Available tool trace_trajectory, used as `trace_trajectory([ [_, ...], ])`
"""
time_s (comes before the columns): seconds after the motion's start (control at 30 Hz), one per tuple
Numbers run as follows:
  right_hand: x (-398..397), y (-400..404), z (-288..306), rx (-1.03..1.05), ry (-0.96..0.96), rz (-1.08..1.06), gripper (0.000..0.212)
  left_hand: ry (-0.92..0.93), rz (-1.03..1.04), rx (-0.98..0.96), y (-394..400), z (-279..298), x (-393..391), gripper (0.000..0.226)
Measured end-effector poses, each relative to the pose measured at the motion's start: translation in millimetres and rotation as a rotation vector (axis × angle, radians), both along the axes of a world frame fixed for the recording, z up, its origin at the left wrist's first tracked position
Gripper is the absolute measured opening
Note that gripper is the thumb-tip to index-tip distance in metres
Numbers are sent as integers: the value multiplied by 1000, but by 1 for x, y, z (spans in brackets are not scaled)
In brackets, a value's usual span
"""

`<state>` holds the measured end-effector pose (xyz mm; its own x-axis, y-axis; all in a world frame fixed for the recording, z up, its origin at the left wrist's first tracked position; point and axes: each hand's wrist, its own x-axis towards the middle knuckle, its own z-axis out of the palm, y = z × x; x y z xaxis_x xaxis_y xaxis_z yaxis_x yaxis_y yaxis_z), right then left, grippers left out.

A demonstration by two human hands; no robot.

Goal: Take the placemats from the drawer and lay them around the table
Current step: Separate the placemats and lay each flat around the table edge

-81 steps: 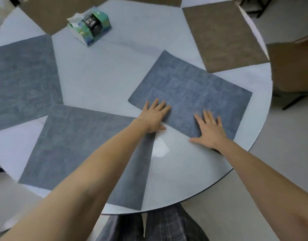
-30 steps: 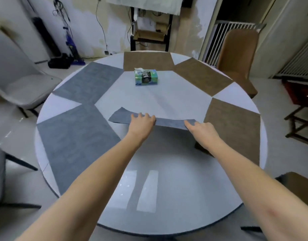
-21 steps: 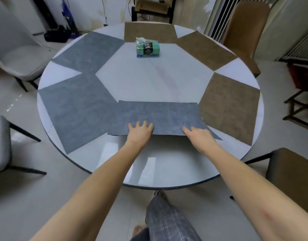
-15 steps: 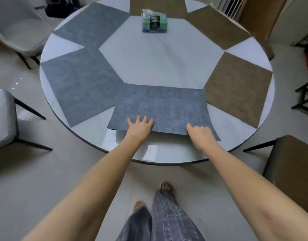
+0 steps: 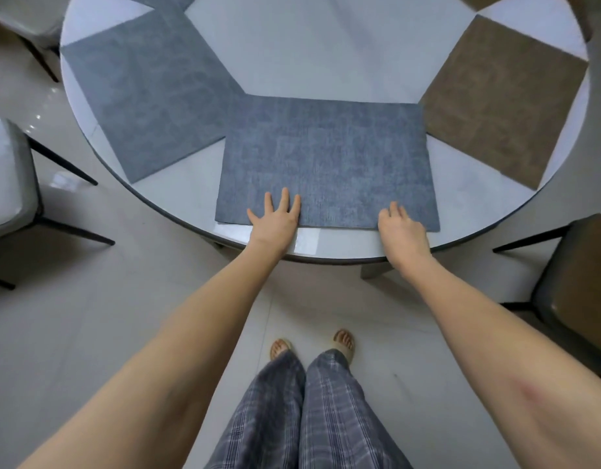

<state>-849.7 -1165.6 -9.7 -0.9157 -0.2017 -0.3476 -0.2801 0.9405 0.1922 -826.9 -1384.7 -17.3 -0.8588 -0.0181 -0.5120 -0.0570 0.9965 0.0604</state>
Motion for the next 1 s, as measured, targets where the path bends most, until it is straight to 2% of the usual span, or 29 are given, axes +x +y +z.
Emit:
trace_trajectory([
  [0.17,8,-3,-3,10,16,-18,41,23,0,-13,3,-1,9,75],
  [0.37,16,0,-3,2,25,-33,37,25,-7,-15,6,1,19,71],
  [0.63,21,4,-4,-36,11,-45,46,39,-22,-5,6,4,25,72],
  [1.0,27,6,-8,-77,30,-67,42,29,-17,12,6,3,26,78],
])
